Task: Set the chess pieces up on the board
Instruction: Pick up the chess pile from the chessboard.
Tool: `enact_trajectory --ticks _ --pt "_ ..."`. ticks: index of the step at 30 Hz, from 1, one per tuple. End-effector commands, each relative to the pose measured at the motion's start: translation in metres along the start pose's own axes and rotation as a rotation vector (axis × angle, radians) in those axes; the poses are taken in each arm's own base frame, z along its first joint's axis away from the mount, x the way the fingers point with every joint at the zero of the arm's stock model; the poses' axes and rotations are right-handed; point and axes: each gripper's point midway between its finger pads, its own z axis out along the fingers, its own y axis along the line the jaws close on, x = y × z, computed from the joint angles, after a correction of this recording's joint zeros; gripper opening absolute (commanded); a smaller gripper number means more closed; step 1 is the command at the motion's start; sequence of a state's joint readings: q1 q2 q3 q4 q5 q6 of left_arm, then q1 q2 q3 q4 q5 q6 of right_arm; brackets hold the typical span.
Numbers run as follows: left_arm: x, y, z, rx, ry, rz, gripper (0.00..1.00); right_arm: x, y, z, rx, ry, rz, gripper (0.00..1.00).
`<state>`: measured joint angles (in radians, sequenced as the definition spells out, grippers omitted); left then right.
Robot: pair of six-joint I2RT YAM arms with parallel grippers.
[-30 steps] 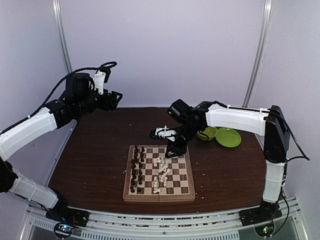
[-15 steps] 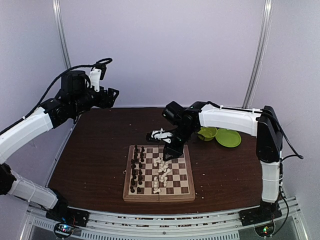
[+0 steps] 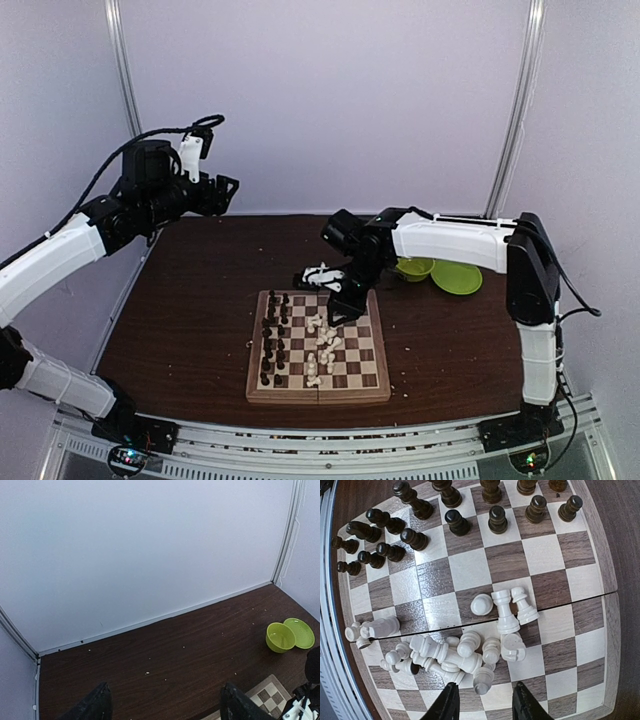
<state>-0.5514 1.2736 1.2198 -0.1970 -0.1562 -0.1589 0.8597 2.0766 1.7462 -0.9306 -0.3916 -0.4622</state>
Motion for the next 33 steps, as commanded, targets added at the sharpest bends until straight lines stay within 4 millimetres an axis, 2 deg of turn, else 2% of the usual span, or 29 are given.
enact_trajectory --ticks 1,4,9,15,24,33 --pt "-0.013 -0.001 0.002 0.009 -0.03 -0.015 0.75 0.004 -0.002 0.01 -0.009 0.035 0.019 0.36" --pt "-0.014 0.0 0.001 0.007 -0.033 -0.016 0.75 0.005 -0.002 0.014 -0.016 0.043 0.027 0.34" --pt "-0.014 0.001 0.0 -0.002 -0.034 -0.015 0.75 0.006 -0.001 0.014 -0.021 0.045 0.034 0.2" --pt "-0.014 -0.001 0.001 0.008 -0.031 -0.017 0.75 0.009 -0.004 0.003 -0.005 0.041 0.043 0.06" --pt "-0.014 -0.001 0.001 0.013 -0.028 -0.022 0.75 0.017 -0.013 -0.021 0.041 0.016 0.061 0.03" --pt "-0.007 -0.004 0.008 0.023 -0.006 -0.022 0.75 0.032 -0.019 -0.022 0.038 0.025 0.089 0.02"
